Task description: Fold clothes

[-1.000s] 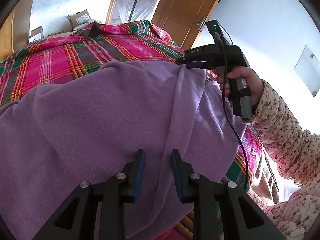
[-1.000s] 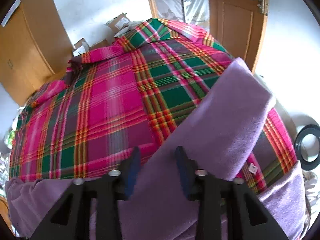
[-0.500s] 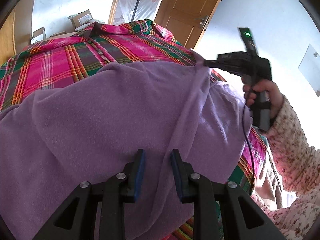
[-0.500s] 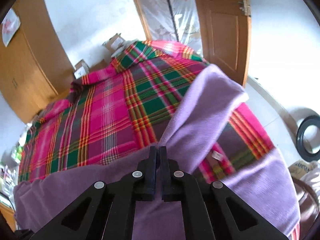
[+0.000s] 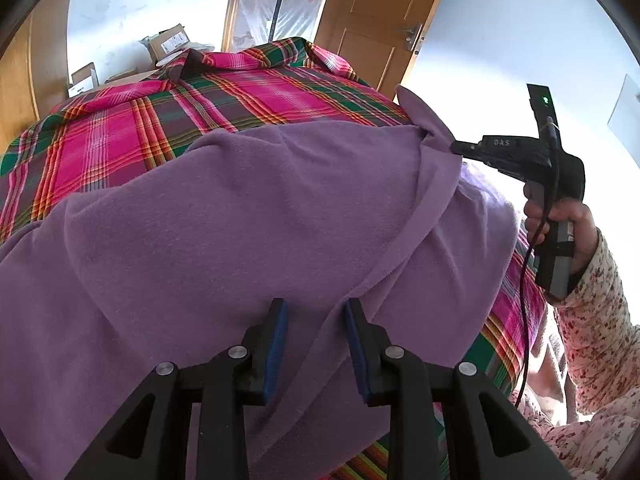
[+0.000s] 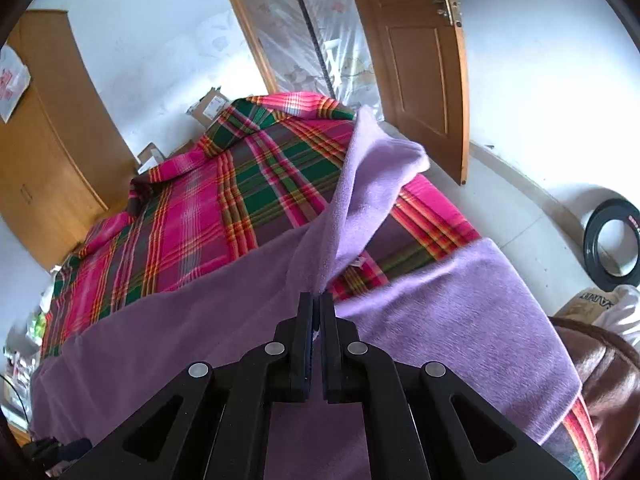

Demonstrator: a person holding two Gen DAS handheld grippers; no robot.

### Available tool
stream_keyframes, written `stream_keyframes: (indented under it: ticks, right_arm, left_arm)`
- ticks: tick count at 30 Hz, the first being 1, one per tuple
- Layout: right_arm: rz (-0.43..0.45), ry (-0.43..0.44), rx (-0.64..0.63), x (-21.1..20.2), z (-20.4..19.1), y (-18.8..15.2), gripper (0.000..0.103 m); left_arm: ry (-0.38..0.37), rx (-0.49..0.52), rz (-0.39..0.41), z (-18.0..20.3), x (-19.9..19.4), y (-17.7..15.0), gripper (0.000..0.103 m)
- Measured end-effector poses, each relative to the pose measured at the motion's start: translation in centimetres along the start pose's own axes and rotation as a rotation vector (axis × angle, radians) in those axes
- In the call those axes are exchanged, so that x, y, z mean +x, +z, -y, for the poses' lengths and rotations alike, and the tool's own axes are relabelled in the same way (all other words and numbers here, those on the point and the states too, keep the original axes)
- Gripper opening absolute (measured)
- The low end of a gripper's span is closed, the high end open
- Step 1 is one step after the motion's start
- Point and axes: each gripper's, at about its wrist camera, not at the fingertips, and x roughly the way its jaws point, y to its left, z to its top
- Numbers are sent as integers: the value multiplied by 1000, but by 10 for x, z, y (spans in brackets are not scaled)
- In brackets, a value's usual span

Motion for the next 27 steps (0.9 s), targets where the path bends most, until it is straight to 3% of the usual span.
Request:
stream_keyframes:
  ticks: [4, 9, 13, 14, 25, 27]
  right_arm:
    - [-13, 13, 8, 1, 6, -3, 3]
    - [-39, 59, 32, 8, 11, 3, 8]
    - [-39, 80, 49, 11, 14, 13, 29]
    - [-37, 80, 47, 12, 15, 17, 29]
    - [-72, 33, -21, 50, 4, 51, 29]
    - [-74, 38, -13, 54, 4, 52, 15]
  left_arm:
    - [-2, 19, -3, 5, 2, 1, 22]
    - [4, 40, -8, 11, 5, 1, 20]
    - [-22, 50, -8, 18, 6, -1, 19]
    - [-21, 54, -10, 20, 7, -1, 19]
    - [4, 66, -15, 29, 10, 0, 19]
    - [15, 83, -18, 32, 11, 1, 20]
